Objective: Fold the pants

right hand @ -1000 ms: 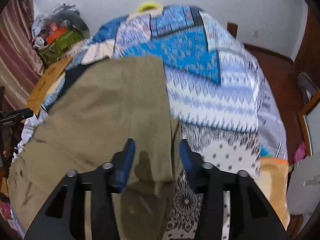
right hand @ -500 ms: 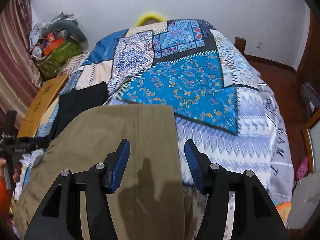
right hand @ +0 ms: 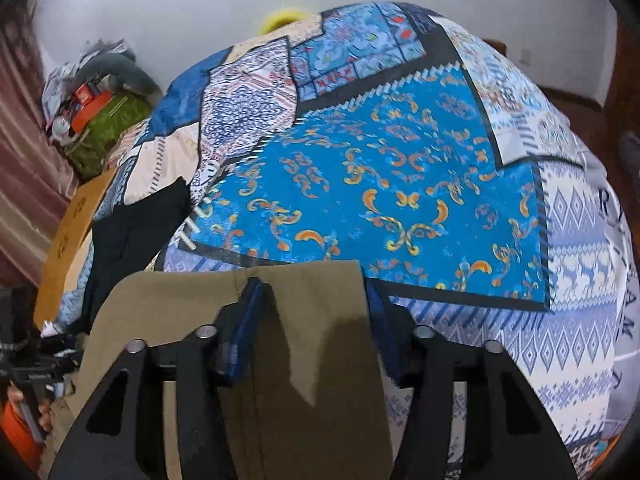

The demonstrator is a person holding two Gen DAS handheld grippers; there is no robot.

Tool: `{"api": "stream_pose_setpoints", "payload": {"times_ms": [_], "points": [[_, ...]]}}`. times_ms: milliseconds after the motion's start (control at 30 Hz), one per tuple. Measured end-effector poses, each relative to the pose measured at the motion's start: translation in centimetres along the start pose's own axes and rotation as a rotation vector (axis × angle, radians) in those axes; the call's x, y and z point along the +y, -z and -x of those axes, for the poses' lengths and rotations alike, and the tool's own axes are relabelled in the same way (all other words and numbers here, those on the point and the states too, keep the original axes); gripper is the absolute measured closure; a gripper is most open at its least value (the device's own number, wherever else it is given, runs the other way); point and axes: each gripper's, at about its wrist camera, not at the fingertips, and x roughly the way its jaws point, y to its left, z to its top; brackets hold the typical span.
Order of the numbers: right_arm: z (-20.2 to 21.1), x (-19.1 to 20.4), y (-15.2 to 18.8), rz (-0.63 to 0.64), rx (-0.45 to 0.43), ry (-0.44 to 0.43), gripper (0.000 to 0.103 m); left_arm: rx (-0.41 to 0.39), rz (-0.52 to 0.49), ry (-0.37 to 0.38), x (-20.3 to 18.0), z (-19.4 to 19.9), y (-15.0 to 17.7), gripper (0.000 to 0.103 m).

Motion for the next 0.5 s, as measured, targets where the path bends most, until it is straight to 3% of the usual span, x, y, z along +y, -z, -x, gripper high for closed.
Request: {"api": "stream_pose_setpoints", "payload": {"times_ms": [33, 133, 200, 333, 500], "points": [[0.0, 0.1, -0.1, 0.010, -0.003, 0.014, 0.064, -0.008, 0.002, -0.005, 0.1, 0.2, 0.1, 0.045], [0.3, 0.9, -0.4, 0.047, -0.011, 0.049, 0.089, -0.039, -0.005, -0.042, -0.3, 0.9, 0.2, 0.051], [0.8, 1.3, -0.6, 0.053, -0.025, 0.065, 0.093, -0.082, -0.025, -0.101, -0.9, 1.9, 0.2, 0.053], [4.4, 2.8, -0.9, 0.097, -0.134, 0.105, 0.093, -0.226, -0.111, -0.255, -3.4, 5.9, 0.2, 0.055], [12.4, 4.3, -3.4, 0.111, -0.290, 0.090, 0.094, -0.366, -0.145, -0.253, -5.8, 12.6, -0.6, 0.056]]}}
